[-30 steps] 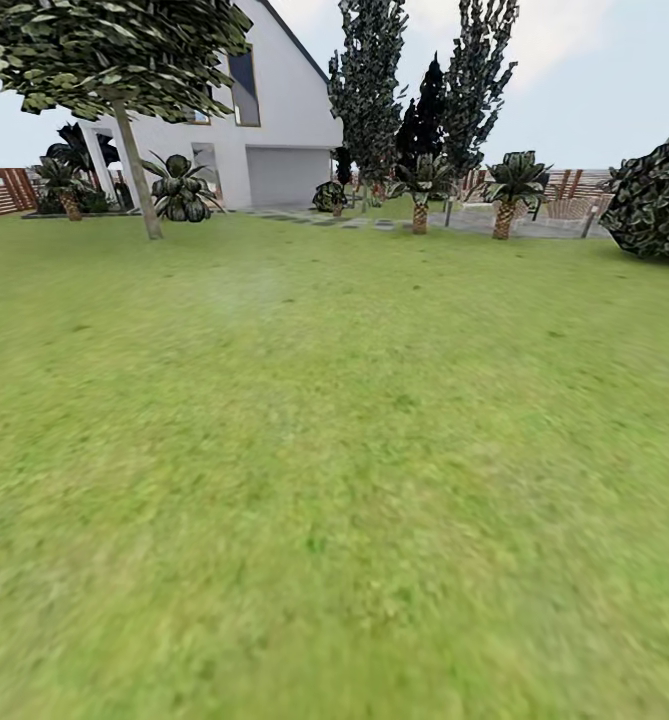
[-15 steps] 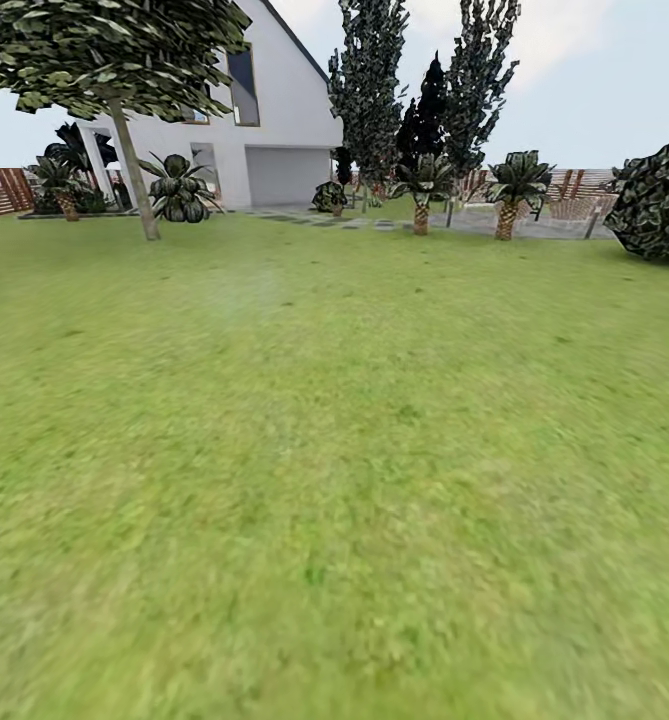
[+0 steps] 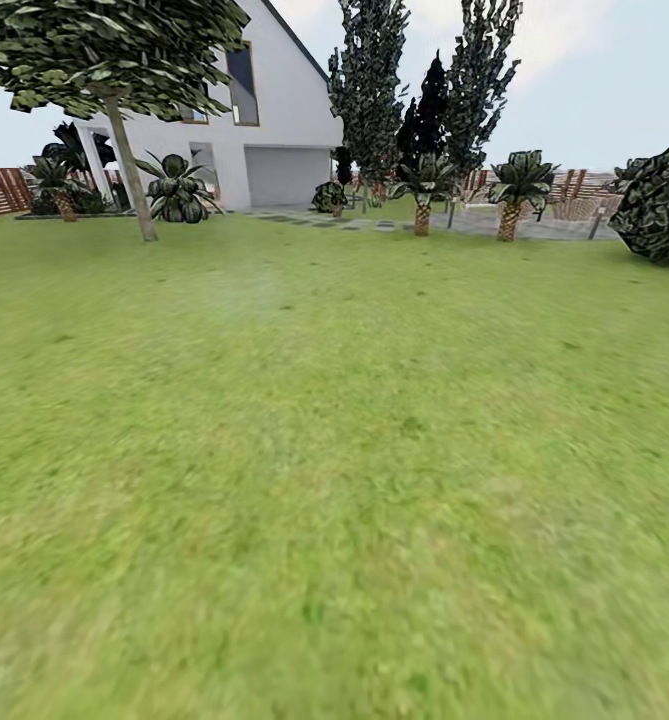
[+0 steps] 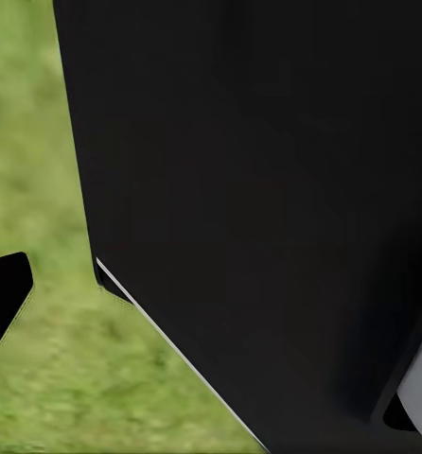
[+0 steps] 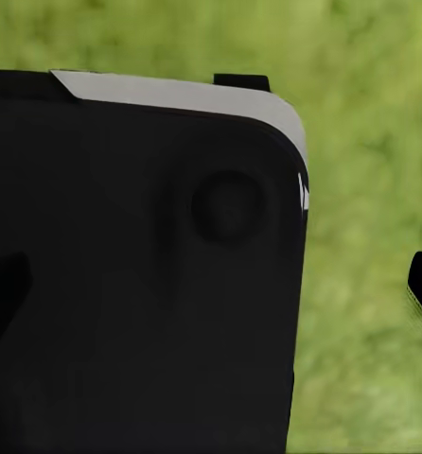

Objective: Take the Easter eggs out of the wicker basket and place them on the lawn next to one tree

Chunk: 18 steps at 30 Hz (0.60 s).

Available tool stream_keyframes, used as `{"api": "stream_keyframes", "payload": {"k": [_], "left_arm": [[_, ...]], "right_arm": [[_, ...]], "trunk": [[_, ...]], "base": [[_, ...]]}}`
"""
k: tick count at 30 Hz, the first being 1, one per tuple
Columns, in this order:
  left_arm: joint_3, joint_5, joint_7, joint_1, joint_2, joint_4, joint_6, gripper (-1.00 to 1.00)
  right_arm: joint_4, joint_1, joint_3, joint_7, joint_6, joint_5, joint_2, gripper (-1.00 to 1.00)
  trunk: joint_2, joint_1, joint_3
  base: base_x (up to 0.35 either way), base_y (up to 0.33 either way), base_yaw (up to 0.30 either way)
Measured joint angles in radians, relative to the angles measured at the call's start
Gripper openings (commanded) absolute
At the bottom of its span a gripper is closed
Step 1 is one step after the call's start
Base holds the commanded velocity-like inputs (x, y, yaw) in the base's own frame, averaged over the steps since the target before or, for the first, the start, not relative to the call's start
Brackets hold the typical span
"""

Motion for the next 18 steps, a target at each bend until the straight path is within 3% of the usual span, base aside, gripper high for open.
{"api": "stream_keyframes", "payload": {"k": [18], "left_arm": [[0.000, 0.000, 0.000, 0.000, 0.000, 0.000, 0.000, 1.00]], "right_arm": [[0.000, 0.000, 0.000, 0.000, 0.000, 0.000, 0.000, 1.00]], "trunk": [[0.000, 0.000, 0.000]], "base": [[0.325, 0.000, 0.000]]}}
